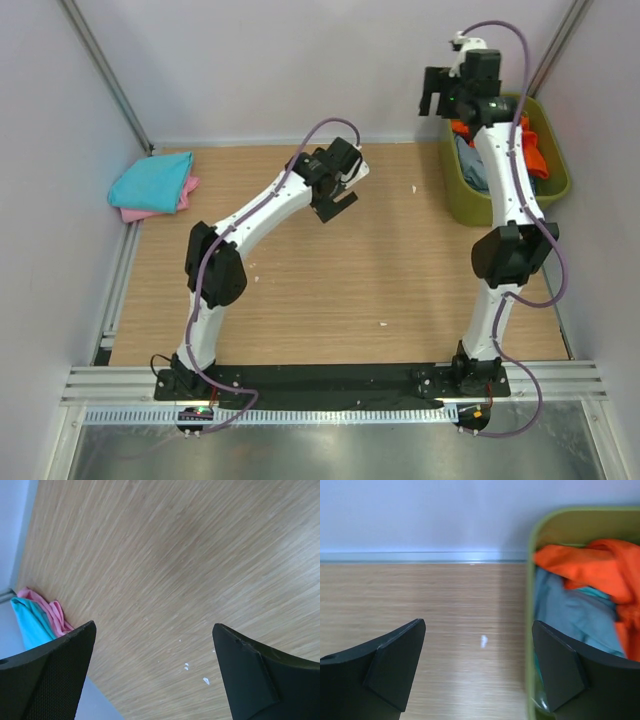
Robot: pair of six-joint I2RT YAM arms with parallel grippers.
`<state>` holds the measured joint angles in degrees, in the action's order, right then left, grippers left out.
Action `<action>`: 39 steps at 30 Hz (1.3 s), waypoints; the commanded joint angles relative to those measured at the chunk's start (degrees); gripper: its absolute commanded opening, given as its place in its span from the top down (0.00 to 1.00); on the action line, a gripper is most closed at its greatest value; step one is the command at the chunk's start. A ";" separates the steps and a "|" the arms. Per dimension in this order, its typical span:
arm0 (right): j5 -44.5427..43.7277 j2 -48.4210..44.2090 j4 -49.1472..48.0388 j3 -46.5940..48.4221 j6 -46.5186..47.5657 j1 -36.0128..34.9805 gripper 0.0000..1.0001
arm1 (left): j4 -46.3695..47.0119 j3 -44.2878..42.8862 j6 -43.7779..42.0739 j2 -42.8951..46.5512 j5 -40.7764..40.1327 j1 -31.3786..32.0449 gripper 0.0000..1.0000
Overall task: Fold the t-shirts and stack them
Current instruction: Grab the tshirt from the pile
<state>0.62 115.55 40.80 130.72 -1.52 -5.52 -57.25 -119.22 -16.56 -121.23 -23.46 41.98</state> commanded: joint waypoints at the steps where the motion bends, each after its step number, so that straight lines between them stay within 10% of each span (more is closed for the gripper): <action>1: 0.00 -1.02 1.04 -0.09 1.26 4.63 0.06 | -0.75 -2.41 3.71 4.51 3.76 -4.79 0.00; 7: 0.34 -1.12 0.07 -7.57 -1.21 13.76 0.07 | -4.35 -9.00 11.89 3.73 20.82 -15.77 0.00; 31: 17.04 6.00 5.70 -19.62 -0.41 20.90 0.22 | -3.13 -11.56 14.53 0.38 23.99 -20.62 0.05; 34: 16.96 6.71 5.26 -19.36 -0.24 20.90 0.30 | -3.21 -12.35 14.54 0.12 23.99 -20.53 0.05; 39: 16.51 6.01 4.73 -16.38 -0.06 20.90 0.80 | -2.95 -13.05 14.10 0.20 22.16 -20.62 0.05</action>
<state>16.27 123.15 46.61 111.02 -1.56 15.53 -60.93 -129.47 -2.96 -121.14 0.49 21.58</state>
